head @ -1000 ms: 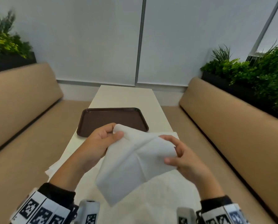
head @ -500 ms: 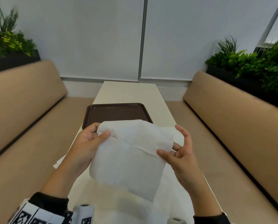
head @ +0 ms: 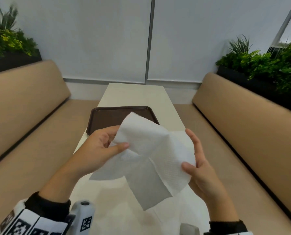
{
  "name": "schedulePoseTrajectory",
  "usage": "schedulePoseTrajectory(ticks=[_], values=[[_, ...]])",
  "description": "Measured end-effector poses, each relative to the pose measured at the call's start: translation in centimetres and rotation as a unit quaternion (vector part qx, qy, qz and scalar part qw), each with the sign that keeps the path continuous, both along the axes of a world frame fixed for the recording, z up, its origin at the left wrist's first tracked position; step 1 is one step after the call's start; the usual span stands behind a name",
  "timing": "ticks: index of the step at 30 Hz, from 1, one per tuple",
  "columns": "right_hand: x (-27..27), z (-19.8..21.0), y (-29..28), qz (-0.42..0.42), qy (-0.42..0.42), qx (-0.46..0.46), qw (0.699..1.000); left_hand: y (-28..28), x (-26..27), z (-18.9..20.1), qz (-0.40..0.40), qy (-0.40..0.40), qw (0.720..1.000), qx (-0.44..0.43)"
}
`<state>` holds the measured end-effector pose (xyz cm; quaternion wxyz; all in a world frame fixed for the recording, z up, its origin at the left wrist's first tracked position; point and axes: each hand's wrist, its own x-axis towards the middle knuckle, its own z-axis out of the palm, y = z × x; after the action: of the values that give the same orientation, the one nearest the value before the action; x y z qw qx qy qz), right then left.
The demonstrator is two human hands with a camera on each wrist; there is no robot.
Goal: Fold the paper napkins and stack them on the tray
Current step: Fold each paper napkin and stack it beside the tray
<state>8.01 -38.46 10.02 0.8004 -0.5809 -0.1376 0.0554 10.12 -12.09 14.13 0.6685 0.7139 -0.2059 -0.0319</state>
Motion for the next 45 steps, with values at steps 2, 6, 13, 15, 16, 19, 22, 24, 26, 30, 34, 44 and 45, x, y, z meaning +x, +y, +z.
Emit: schedulePoseTrajectory(ticks=[2,6,13,15,16,19,22,24,26,30,34,44,45], values=[[0.1,-0.1,0.7,-0.047,-0.007,-0.033,0.998,-0.8,-0.3,0.3,-0.014,-0.037,0.998,0.039],[0.4,0.3,1.7,-0.067,-0.003,-0.004,0.998,-1.5,-0.5,-0.5,-0.149,-0.071,0.979,0.123],[0.6,1.2,1.6,-0.078,0.039,0.058,0.995,-1.3,1.3,-3.9,-0.234,0.015,0.971,-0.039],[0.8,1.5,1.5,-0.085,0.066,0.107,0.988,-1.5,1.4,-5.4,-0.243,0.118,0.956,-0.114],[1.0,1.6,1.6,-0.089,0.085,0.127,0.984,-1.7,1.2,-6.5,-0.265,0.168,0.937,-0.153],[1.6,1.4,2.4,-0.120,0.128,0.155,0.972,-3.1,0.2,-10.4,-0.303,0.183,0.912,-0.205],[1.9,1.4,2.8,-0.133,0.136,0.188,0.964,-5.0,-0.2,-10.7,-0.296,0.185,0.901,-0.258],[1.9,1.7,2.8,-0.135,0.139,0.211,0.958,-5.9,-0.3,-10.3,-0.291,0.229,0.905,-0.212],[1.8,1.8,2.8,-0.130,0.140,0.207,0.959,-6.1,0.0,-10.6,-0.251,0.253,0.913,-0.197],[1.7,1.1,2.2,-0.138,0.124,0.127,0.974,-5.3,0.1,-10.5,-0.248,0.232,0.919,-0.198],[1.3,0.7,1.6,-0.164,0.063,-0.051,0.983,-5.5,-0.5,-9.9,-0.191,0.287,0.909,-0.233],[0.0,2.3,-3.0,0.080,-0.051,-0.154,0.984,-0.8,2.0,-6.5,-0.104,0.251,0.954,-0.125],[-0.1,2.6,-3.1,0.093,-0.061,-0.164,0.980,-0.3,2.1,-5.9,-0.127,0.244,0.957,-0.096]])
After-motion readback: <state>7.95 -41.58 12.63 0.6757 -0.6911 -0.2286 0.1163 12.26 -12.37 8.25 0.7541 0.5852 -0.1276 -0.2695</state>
